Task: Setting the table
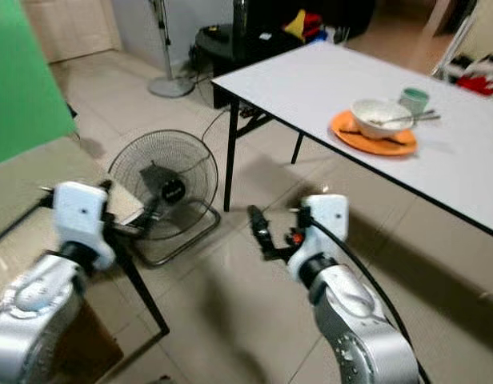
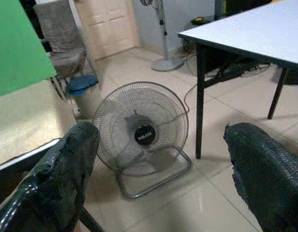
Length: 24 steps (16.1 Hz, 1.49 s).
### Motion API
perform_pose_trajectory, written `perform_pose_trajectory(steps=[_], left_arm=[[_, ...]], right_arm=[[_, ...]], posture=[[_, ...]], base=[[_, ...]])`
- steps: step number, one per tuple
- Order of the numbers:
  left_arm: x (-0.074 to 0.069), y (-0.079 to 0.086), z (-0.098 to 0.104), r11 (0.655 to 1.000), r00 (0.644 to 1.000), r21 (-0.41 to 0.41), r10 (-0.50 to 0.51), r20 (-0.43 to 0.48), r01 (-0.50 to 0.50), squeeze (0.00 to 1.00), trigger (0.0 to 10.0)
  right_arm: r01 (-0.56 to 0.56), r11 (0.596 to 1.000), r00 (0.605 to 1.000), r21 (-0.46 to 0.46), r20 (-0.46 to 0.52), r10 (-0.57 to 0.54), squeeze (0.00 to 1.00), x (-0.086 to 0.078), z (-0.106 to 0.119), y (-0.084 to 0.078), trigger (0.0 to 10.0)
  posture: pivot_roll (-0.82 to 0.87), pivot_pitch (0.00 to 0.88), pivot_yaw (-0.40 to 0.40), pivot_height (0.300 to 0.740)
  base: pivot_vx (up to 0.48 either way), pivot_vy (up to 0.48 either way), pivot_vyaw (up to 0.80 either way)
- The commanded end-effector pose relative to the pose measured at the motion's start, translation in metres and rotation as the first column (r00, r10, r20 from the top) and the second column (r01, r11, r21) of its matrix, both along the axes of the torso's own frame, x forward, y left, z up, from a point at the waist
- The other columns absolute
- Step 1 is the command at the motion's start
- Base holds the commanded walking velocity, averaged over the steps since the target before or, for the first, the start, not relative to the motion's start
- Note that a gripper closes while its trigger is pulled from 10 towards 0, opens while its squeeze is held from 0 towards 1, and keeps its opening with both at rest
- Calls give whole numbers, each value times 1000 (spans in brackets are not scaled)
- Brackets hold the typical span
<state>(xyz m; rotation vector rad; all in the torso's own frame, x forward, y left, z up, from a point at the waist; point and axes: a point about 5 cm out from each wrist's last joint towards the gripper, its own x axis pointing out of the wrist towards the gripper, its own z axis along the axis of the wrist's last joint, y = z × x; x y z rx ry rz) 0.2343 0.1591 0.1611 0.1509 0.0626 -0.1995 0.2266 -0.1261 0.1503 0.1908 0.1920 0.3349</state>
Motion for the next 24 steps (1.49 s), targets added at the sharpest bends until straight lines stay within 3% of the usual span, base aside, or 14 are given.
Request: perform_pose_trajectory(steps=[1,5,15,18,21,24], left_arm=[[-1,-5,1,1000,1000,-4,-13,-1,13,0,10000],[-4,-3,3,1000,1000,1,-3,2,3,0,10000],[-3,-2,9,1000,1000,0,11,20,-11,0,10000],[1,-4,24,1000,995,2,12,95,-12,0,10000],[2,-4,23,1000,996,4,25,90,-25,0,10000],[3,-2,18,999,997,-6,41,67,-41,0,10000]], right_arm=[[11,1000,1000,-6,2,-11,0,0,1,-5,10000],[-48,998,999,-29,22,49,0,3,4,2,10000],[-121,992,991,-28,49,122,0,7,8,8,10000],[-112,994,991,-7,74,112,0,11,12,7,10000],[-94,996,993,6,73,93,0,13,13,4,10000],[-48,999,997,19,61,47,0,19,15,-1,10000]], posture=[[157,0,3,740],[172,0,-8,740],[188,0,-18,740],[193,0,-22,740],[193,0,-23,740],[191,0,-27,740]], base=[[0,326,0],[0,327,131],[0,325,800],[0,0,800],[0,-480,133],[0,0,0]])
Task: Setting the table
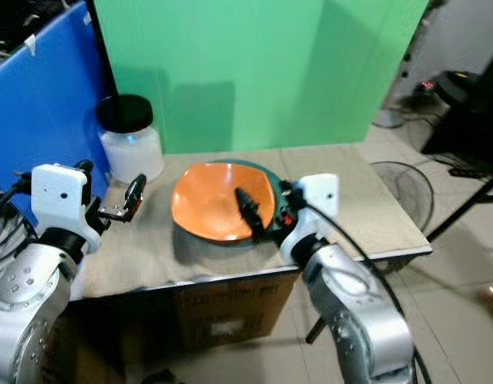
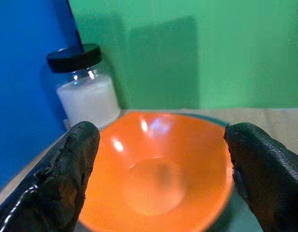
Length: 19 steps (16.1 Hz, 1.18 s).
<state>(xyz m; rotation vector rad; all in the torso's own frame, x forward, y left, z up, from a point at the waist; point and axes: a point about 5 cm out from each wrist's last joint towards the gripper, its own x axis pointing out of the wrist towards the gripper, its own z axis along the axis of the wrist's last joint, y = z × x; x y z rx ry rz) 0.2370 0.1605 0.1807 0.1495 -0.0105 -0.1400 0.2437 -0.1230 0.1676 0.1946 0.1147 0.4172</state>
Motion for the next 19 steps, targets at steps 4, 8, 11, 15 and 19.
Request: perform_pose_trajectory(steps=[4,8,11,15,19], left_arm=[[0,-5,-2,999,999,3,-41,-11,41,0,10000],[0,-4,-2,998,998,9,-55,-6,55,0,10000],[0,-4,-2,998,998,10,-59,-6,59,0,10000],[-2,-3,-2,998,999,12,-54,-4,54,0,10000],[-4,-3,-1,999,999,6,-52,-2,52,0,10000]], right_arm=[[31,999,999,-13,-36,-32,0,5,-1,-5,10000],[28,999,999,-19,-42,-29,0,7,-1,-4,10000],[15,999,999,-28,-36,-16,0,7,-1,-3,10000],[-39,997,999,-72,-36,36,0,7,-2,2,10000],[-48,998,998,-51,-48,45,0,6,-3,3,10000]], posture=[[189,0,-25,740],[190,0,-22,740],[189,0,-22,740],[196,0,-30,740],[196,0,-36,740]], base=[[0,0,0],[310,0,-516],[347,0,0],[340,0,0],[159,0,200]])
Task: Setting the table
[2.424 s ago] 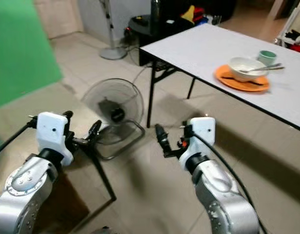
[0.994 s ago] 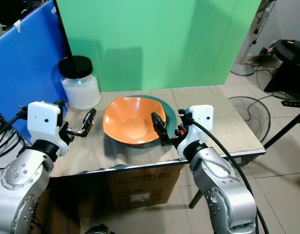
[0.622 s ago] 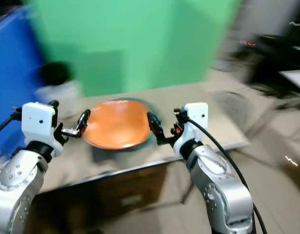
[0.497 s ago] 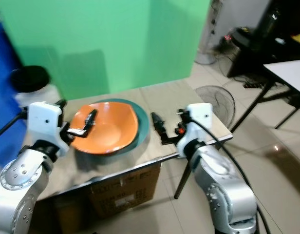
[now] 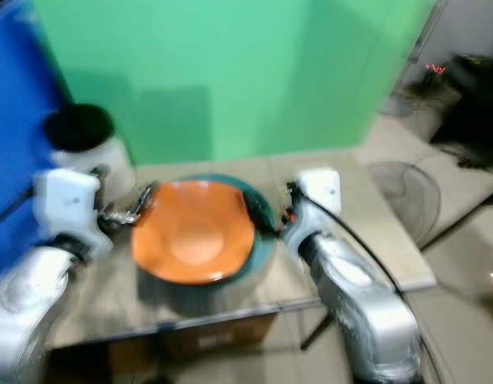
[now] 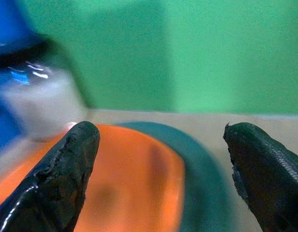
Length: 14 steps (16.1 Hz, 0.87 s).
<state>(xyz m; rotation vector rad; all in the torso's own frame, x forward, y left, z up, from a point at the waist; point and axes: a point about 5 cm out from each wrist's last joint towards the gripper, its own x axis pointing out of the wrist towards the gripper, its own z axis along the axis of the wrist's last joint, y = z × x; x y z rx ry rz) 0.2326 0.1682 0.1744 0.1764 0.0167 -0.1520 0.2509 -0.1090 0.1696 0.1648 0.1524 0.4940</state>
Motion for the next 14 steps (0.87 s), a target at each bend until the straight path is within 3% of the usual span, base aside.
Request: perform_pose_trajectory(steps=[1,5,6,7,11,12,13,14], left_arm=[[-1,-11,4,999,999,-16,-48,20,48,0,10000],[-1,-12,3,996,996,10,-83,17,83,0,10000],[0,-10,4,994,994,23,-104,14,104,0,10000],[1,-9,4,991,992,34,-130,8,129,0,10000],[2,-9,3,951,954,79,-296,-50,300,0,10000],[1,-7,2,936,939,88,-336,-76,342,0,10000],[0,-5,1,914,917,101,-383,-111,393,0,10000],[-2,-5,0,894,897,110,-419,-139,434,0,10000]], right_arm=[[32,999,999,-30,-20,-32,0,-1,-4,-12,10000],[-11,999,1000,-45,-30,10,0,1,-4,-12,10000],[-11,999,998,-53,-57,8,957,6,-6,-11,10000],[-10,999,995,-50,-96,5,1000,12,-8,-11,10000],[-12,999,981,-48,-193,3,1000,37,-10,-6,10000],[-27,999,977,-37,-210,19,690,44,-7,-1,10000],[-55,998,971,-13,-234,50,0,52,-4,7,10000],[-78,997,963,-3,-258,75,0,59,-2,14,10000]], posture=[[195,0,-36,740],[195,0,-31,740],[192,0,-28,740],[187,0,-22,740],[179,0,-16,740],[173,0,-9,740],[173,0,-7,740],[173,0,-6,740]], base=[[0,0,0],[0,0,0],[0,0,0],[0,0,0],[0,0,0],[0,0,0],[0,0,0],[0,0,0]])
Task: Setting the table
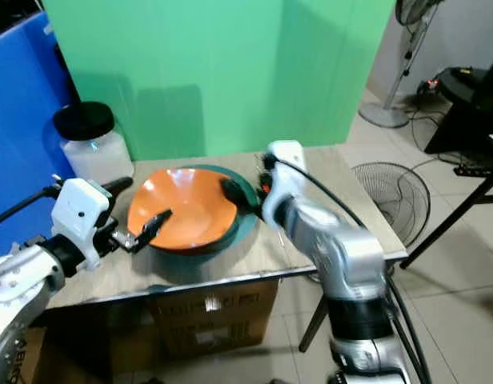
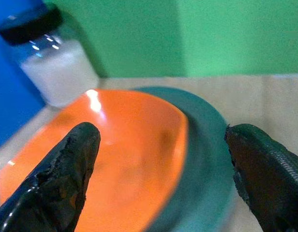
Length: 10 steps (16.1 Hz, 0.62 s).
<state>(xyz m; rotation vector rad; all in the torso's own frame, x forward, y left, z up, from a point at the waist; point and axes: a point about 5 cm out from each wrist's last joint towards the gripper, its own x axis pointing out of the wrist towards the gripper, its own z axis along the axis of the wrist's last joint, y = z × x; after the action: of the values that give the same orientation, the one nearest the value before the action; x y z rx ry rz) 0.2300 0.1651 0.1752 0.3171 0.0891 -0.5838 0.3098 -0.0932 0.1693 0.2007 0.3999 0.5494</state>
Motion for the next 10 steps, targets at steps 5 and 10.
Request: perform_pose_trajectory(steps=[5,10], left_arm=[[-6,-6,-3,994,993,14,-104,-57,105,0,10000],[-8,-6,-5,992,989,16,-127,-78,129,0,10000]], right_arm=[[-60,995,987,-76,-150,48,0,22,-7,9,10000],[-98,983,953,-155,-298,48,0,32,-18,16,10000]], posture=[[190,0,-21,740],[189,0,-25,740]], base=[[0,0,0],[0,0,0]])
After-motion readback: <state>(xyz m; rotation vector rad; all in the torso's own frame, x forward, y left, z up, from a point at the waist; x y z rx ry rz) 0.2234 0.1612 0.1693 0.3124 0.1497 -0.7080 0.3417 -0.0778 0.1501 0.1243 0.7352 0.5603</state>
